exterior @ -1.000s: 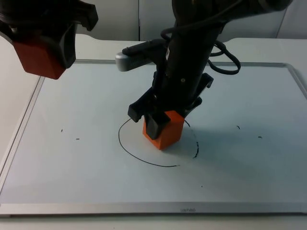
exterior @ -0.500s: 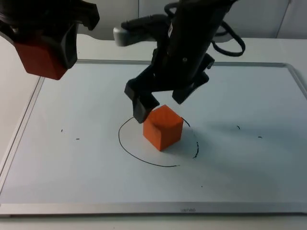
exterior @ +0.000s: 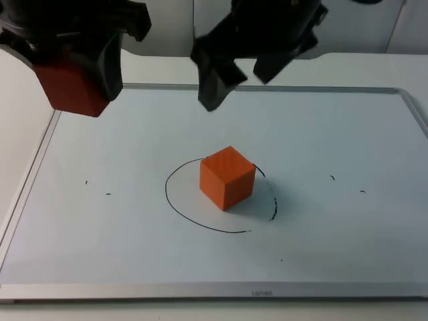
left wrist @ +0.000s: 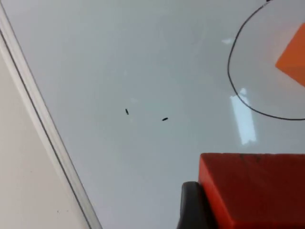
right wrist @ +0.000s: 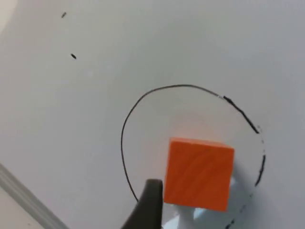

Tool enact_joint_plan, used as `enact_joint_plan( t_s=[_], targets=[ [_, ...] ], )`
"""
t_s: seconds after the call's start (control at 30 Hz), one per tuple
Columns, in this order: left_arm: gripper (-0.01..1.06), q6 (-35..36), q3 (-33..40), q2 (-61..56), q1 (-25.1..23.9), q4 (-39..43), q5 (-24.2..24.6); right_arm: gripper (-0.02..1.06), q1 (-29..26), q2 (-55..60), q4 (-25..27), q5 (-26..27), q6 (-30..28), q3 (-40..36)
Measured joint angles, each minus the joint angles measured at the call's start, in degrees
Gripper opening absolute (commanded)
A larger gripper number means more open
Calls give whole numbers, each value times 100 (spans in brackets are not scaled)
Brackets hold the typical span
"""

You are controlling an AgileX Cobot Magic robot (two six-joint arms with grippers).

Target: Pick up one cube with the left hand and another cube with the right hand. First place the cube in the right hand at the target position, then stack the cube in the left hand on top.

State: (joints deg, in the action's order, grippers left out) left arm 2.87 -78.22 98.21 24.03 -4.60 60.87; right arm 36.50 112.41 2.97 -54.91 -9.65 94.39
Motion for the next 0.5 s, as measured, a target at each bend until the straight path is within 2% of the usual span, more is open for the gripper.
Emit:
enact_joint_plan(
  t_s=[0.1,0.2,0.3,0.47,0.5],
  targets=[
    [0,-23,-63,65,332,-12,-66,81,-164,-553,0,-132,-21,0],
    [0,-37,-186,168,467,-36,-79,81,-293,-927,-23,-210,-44,-55],
    [0,-49,-525,408,663,-86,-64,81,-427,-1510,-119,-142,-44,-494],
    [0,-49,-1272,966,866,-86,128,81,-614,-2904,-249,278,57,-1842],
    [0,-49,-1272,966,866,-86,128,81,-614,-2904,-249,278,57,-1842]
  ],
)
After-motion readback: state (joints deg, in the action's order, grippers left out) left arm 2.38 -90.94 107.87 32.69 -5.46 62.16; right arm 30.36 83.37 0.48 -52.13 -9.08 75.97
